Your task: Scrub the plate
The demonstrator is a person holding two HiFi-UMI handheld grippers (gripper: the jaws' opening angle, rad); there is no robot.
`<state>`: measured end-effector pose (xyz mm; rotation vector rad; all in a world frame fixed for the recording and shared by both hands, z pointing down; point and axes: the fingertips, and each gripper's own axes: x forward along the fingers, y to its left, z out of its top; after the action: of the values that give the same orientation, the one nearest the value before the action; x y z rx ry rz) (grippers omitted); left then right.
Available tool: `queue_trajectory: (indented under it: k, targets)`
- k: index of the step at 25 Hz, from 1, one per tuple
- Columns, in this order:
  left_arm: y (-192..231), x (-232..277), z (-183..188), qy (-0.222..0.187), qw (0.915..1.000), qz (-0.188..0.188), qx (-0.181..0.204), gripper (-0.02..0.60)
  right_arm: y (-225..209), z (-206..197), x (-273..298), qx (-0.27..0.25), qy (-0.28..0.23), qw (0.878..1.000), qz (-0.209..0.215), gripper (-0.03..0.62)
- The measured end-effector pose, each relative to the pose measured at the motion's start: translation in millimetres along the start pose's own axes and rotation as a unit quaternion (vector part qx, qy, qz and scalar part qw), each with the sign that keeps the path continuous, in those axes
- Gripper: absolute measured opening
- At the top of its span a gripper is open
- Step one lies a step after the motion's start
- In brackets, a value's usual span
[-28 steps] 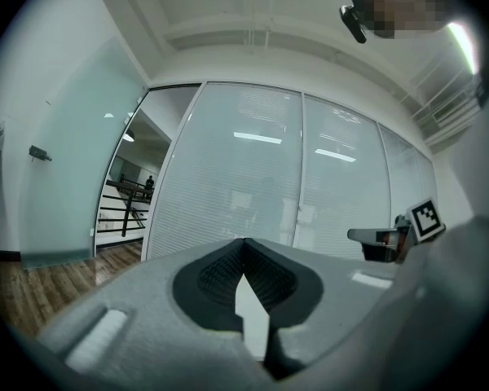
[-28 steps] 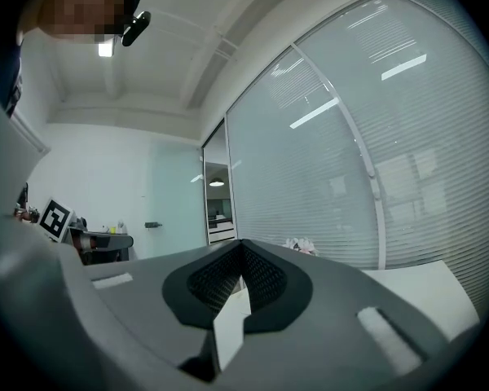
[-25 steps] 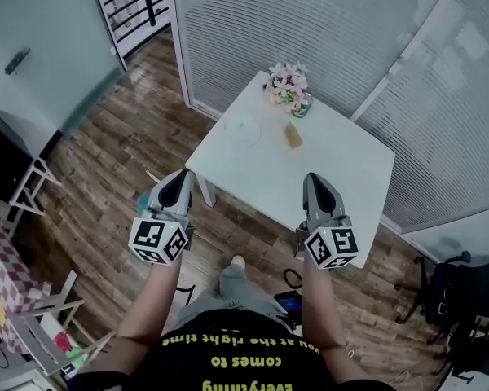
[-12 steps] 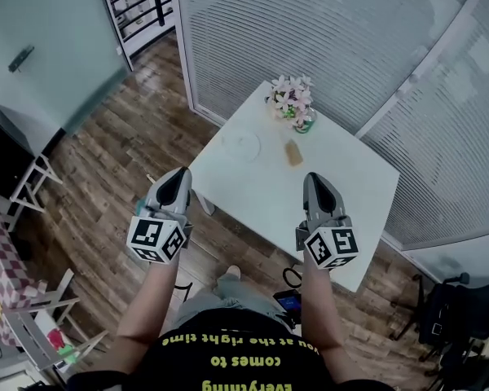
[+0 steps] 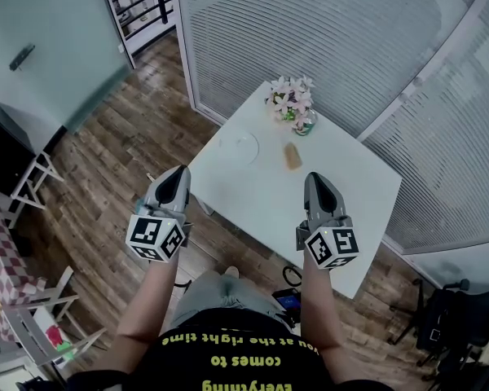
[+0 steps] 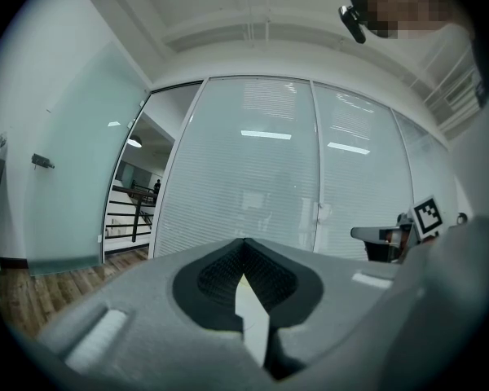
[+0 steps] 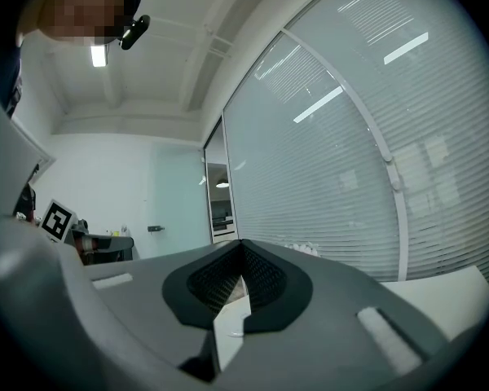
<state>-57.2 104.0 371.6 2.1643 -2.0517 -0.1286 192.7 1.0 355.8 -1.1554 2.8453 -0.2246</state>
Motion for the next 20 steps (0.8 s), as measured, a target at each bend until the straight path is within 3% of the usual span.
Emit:
queue_trajectory:
  k: [20]
  targets:
    - [6.6, 36.3, -12.9, 0.016, 0.9998, -0.013, -0.004, 0.0, -22.9, -12.6, 13.4, 0.006, 0.012, 1.0, -0.02, 0.006]
